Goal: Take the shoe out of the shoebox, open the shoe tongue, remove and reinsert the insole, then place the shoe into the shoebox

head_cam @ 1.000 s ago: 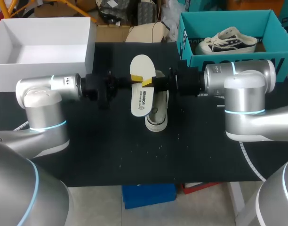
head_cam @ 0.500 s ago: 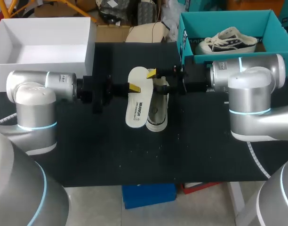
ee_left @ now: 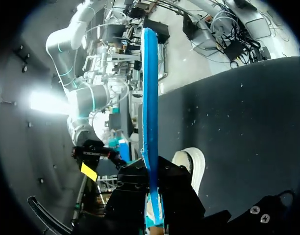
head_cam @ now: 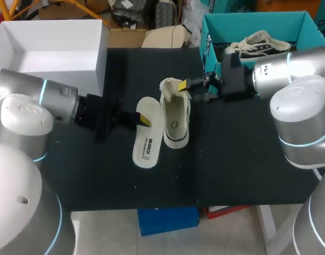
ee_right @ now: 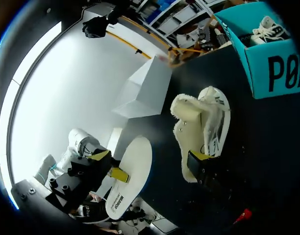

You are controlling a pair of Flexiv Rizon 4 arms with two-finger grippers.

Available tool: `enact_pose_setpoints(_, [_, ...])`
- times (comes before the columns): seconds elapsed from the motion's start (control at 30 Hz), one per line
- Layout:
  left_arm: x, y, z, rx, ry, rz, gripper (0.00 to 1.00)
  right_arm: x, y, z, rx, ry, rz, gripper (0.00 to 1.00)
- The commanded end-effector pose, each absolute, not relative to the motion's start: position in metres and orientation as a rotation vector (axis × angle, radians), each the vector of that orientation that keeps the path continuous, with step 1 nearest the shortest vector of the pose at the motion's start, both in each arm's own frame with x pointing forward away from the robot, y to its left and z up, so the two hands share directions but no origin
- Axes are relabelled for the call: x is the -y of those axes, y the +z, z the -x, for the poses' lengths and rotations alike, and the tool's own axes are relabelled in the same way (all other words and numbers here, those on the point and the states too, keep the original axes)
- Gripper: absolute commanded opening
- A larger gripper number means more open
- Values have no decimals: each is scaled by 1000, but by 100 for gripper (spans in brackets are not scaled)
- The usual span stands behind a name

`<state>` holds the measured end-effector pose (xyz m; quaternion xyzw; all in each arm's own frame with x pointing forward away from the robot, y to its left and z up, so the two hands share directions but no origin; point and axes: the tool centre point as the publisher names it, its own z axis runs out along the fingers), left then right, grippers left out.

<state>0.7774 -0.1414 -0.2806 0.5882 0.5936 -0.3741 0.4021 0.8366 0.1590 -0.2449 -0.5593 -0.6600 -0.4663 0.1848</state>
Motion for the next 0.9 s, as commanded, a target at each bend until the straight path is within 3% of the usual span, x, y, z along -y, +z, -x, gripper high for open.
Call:
enact_pose_setpoints(0.03, [141, -276, -766, -1573, -867, -1532, 0, -157, -237, -837, 2017, -1150, 1741, 100])
enact_pose_setpoints(0.43, [141, -276, -766, -1573, -867, -1532, 0, -157, -237, -837, 2017, -1150, 1741, 100])
enact_pose_setpoints(0.67, [152, -269, -750, -1523, -1229, -1414, 0, -149, -247, -824, 2152, -1134, 1660, 100])
enact_pose_setpoints(0.9, [159, -274, -742, -1541, -1311, -1457, 0, -133, -256, -793, 2179, -1108, 1654, 100])
